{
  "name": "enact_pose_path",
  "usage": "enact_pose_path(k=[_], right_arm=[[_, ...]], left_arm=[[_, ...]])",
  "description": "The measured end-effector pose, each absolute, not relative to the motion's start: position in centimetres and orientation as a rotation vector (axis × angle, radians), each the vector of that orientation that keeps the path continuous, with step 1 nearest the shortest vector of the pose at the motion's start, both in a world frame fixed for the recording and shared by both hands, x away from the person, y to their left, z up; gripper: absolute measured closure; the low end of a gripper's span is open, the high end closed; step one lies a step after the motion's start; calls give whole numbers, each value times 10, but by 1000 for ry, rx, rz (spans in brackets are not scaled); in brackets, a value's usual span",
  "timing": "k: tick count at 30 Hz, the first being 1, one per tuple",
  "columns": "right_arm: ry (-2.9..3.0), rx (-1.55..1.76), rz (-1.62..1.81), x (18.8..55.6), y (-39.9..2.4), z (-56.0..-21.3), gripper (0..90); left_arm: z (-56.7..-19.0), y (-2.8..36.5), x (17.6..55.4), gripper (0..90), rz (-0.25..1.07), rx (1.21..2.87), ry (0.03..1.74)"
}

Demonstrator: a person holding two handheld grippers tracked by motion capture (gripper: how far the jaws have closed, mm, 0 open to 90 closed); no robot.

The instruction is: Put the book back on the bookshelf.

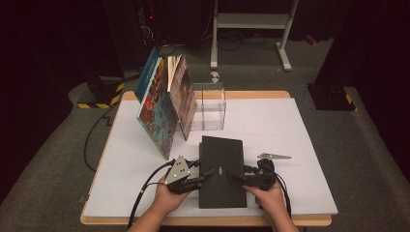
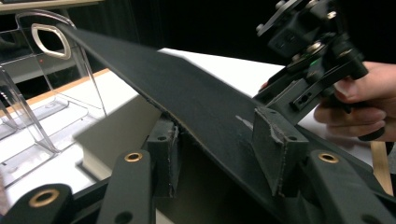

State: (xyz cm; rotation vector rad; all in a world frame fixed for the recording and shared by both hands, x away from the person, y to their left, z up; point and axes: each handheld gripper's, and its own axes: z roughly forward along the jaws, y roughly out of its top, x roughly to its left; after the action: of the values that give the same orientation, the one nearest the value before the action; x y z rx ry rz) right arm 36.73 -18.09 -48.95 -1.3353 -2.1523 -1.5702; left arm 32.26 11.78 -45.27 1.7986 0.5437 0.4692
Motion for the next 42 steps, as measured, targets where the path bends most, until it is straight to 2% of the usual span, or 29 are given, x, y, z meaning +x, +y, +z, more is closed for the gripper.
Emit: enact_pose_path(k=[3, 7, 8, 9, 10, 13, 19, 33, 38, 42], right_arm=[[-2208, -1351, -1627, 362, -185, -482, 162], [-2264, -1354, -1679, 357, -186, -475, 203], [-2284, -1359, -1727, 353, -188, -471, 251], [-2284, -1359, -1727, 353, -188, -471, 251], [-2308, -1365, -1771, 350, -189, -466, 293], [-2338, -1373, -1802, 346, -189, -461, 308], [-2372, -1374, -1985, 334, -199, -446, 415], [-2402, -1335, -2030, 320, -206, -452, 421], [-2434, -1342, -2018, 316, -208, -453, 434], [-2426, -1356, -2003, 315, -210, -455, 427]], left_arm=[[-453, 118, 324, 540, 460, 1801, 572], [-450, 116, 325, 545, 465, 1805, 610], [-450, 116, 328, 546, 459, 1801, 633], [-450, 116, 328, 547, 459, 1801, 633], [-451, 116, 329, 549, 458, 1799, 641], [-447, 112, 330, 551, 483, 1797, 644], [-440, 107, 337, 554, 523, 1791, 640], [-443, 106, 325, 551, 515, 1815, 654], [-459, 111, 322, 472, 477, 1854, 722], [-468, 113, 324, 458, 421, 1839, 764]])
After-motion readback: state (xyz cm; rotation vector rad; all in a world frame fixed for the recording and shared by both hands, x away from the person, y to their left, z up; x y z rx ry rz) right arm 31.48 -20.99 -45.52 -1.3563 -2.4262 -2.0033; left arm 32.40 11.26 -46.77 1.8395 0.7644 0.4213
